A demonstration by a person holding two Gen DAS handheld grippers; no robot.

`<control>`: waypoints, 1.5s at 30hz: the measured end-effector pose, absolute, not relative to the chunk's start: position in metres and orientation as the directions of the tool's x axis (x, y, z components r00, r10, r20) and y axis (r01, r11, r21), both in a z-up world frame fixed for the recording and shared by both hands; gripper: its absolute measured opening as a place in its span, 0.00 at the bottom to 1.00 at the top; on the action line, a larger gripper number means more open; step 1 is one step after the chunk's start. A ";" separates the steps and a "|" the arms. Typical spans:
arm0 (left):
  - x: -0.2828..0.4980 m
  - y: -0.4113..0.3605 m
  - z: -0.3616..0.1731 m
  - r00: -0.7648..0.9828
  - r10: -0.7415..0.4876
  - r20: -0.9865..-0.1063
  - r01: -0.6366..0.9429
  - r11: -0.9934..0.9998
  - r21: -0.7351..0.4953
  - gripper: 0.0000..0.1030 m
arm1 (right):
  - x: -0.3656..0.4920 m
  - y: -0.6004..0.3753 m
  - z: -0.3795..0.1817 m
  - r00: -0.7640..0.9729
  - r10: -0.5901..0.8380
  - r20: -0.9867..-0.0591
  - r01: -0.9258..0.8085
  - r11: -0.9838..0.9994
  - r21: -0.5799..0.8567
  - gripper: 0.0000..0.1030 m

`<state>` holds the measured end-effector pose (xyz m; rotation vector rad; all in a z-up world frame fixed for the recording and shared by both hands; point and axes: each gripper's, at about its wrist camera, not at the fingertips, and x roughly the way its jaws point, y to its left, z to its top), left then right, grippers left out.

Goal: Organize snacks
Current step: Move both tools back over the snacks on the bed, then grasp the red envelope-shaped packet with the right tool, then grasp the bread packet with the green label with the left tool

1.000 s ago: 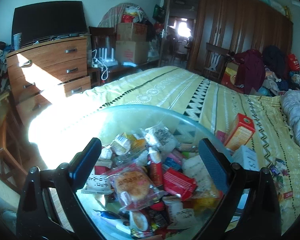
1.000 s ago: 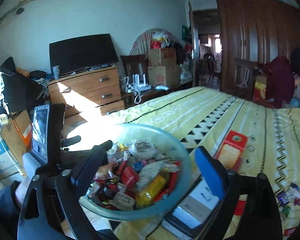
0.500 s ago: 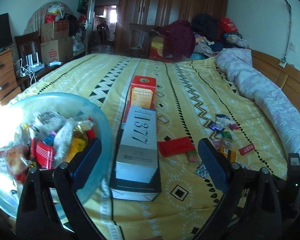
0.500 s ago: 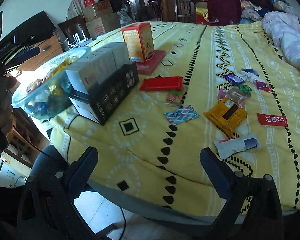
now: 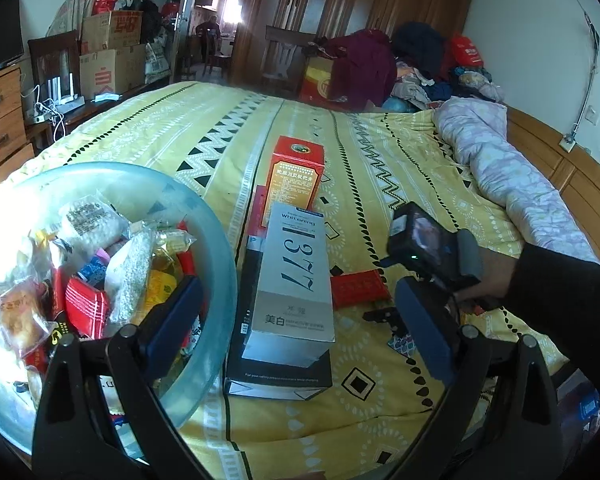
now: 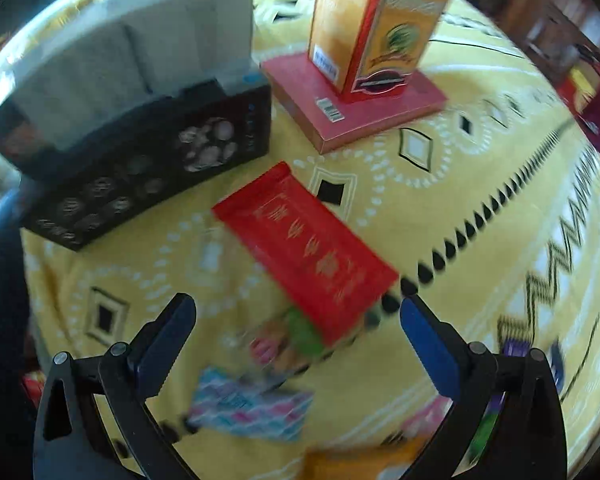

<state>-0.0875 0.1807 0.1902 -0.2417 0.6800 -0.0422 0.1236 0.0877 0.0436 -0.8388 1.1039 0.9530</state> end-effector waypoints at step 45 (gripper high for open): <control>0.061 0.019 0.017 0.532 -0.134 -0.836 0.087 0.991 -0.104 0.34 | 0.015 -0.193 0.090 0.546 0.432 -0.718 -0.187 0.898 0.398 0.63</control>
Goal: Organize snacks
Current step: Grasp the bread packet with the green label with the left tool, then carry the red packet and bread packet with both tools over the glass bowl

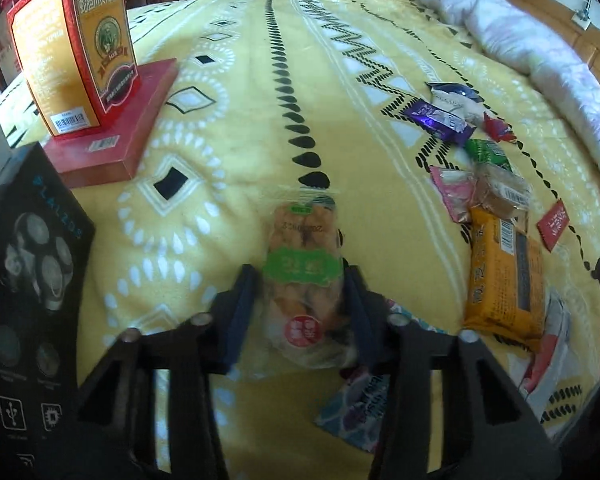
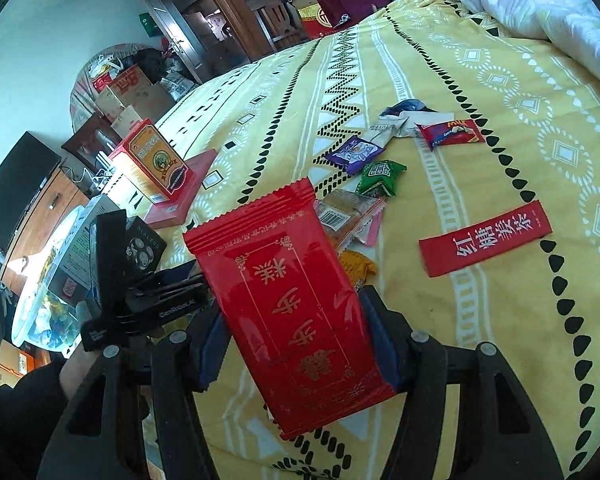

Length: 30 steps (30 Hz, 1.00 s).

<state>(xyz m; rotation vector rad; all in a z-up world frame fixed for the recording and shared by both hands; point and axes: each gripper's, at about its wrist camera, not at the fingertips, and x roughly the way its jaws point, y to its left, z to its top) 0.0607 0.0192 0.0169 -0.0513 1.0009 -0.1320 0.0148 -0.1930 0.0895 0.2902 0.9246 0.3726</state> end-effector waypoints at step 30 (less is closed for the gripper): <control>-0.079 0.226 0.233 0.818 0.290 -0.496 -0.346 0.938 -0.023 0.34 | 0.018 0.044 0.263 0.537 0.644 -0.545 -0.599 0.746 0.291 0.61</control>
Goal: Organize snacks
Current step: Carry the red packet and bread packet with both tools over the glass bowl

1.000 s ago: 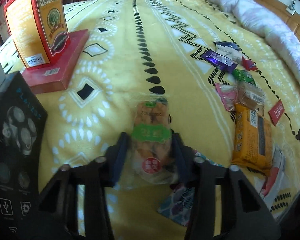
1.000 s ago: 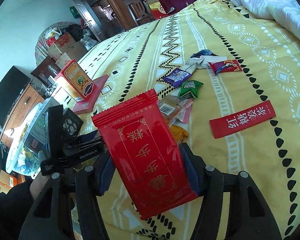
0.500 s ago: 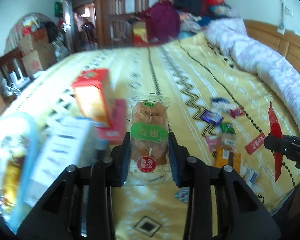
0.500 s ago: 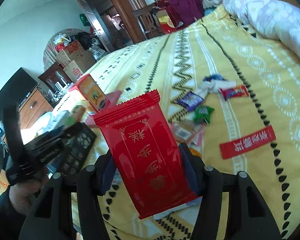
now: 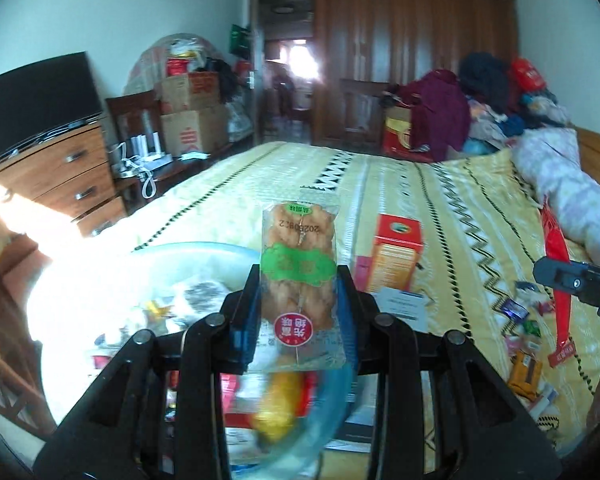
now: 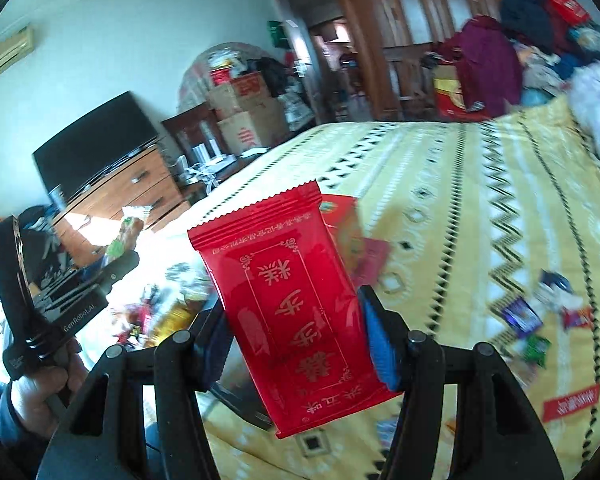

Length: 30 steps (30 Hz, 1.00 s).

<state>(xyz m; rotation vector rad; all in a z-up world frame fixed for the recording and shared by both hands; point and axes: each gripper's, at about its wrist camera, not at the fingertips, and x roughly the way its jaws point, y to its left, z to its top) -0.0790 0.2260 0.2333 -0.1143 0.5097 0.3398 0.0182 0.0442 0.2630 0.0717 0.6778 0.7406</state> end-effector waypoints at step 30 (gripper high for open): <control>-0.104 0.342 0.199 0.730 0.331 -0.598 -0.503 0.852 -0.143 0.34 | 0.018 0.284 0.240 0.238 0.712 -0.661 -0.752 0.566 0.339 0.60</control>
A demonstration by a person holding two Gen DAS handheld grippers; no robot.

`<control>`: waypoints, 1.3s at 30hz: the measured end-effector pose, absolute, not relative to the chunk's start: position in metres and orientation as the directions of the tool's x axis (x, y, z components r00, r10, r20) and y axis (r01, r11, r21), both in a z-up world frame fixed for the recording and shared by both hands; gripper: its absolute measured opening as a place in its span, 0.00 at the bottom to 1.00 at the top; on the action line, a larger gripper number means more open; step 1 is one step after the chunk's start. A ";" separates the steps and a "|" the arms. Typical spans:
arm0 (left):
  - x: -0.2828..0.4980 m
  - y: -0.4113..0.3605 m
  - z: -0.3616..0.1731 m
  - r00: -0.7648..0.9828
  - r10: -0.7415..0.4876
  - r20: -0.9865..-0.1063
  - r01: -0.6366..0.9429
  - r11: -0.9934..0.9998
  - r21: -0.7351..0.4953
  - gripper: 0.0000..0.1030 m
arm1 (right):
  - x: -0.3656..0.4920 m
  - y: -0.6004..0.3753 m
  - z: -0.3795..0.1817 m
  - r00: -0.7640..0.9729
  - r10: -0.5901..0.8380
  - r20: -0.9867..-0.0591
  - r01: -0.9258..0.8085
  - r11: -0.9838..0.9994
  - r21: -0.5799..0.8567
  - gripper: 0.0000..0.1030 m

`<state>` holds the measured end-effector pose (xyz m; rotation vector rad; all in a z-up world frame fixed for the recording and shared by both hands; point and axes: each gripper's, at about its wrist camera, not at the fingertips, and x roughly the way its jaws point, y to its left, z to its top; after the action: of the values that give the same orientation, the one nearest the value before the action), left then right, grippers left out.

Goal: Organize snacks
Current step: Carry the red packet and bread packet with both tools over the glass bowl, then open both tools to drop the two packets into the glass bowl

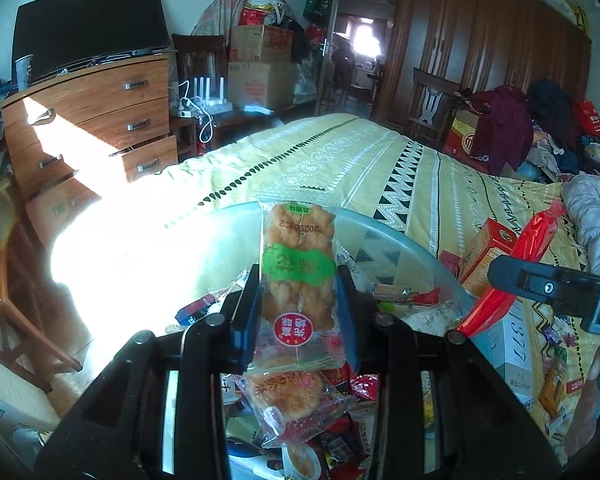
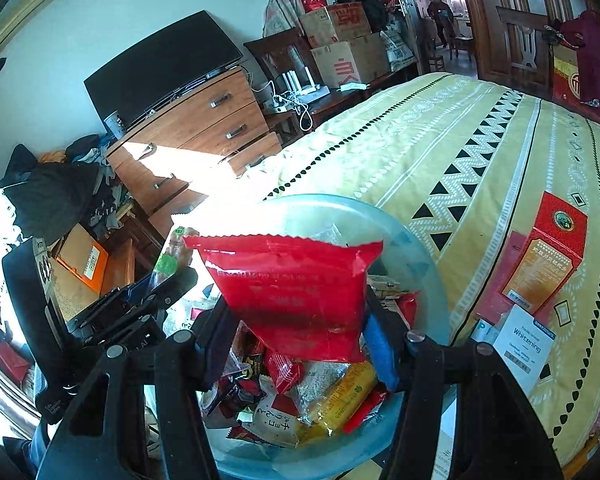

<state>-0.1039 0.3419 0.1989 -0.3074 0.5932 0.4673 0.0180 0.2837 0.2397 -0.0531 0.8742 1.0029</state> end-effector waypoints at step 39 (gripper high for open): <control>-0.099 0.354 0.185 0.693 0.330 -0.641 -0.529 0.836 -0.142 0.66 | 0.007 0.299 0.234 0.221 0.709 -0.669 -0.782 0.539 0.314 0.79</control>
<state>-0.0991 0.3542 0.1846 -0.3305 0.6443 0.4897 0.0070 0.2991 0.2336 -0.0972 0.8677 1.0326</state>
